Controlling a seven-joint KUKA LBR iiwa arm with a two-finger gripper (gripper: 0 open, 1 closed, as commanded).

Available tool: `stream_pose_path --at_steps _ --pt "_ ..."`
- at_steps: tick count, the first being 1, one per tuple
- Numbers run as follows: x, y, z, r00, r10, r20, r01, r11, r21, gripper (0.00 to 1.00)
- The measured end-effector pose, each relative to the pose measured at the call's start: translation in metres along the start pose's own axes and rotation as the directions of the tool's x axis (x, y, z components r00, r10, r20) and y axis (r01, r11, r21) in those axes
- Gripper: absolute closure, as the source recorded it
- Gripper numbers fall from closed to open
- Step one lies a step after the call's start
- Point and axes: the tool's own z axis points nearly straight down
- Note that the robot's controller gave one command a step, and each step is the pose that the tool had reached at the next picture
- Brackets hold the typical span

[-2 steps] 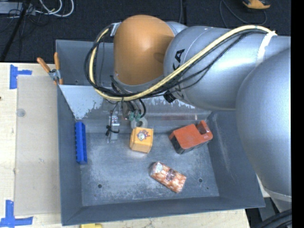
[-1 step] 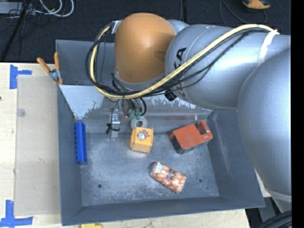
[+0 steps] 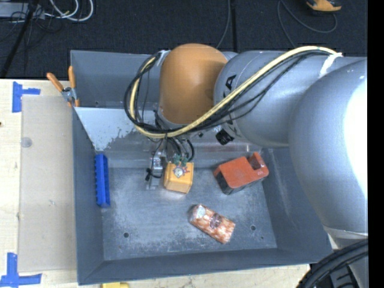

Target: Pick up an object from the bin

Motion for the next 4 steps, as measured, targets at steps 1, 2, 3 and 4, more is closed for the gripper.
stream_pose_path --at_steps 1,2,3,4 --pt "0.009 -0.023 0.020 0.976 -0.217 -0.008 0.217 0.976 0.001 0.00" --pt "0.003 -0.060 0.025 0.959 -0.285 -0.002 0.285 0.959 0.000 0.00" --pt "0.000 -0.080 0.072 0.999 -0.053 -0.006 0.053 0.999 0.002 0.00" --pt "-0.004 -0.096 0.087 0.970 -0.242 0.004 0.242 0.970 -0.005 1.00"
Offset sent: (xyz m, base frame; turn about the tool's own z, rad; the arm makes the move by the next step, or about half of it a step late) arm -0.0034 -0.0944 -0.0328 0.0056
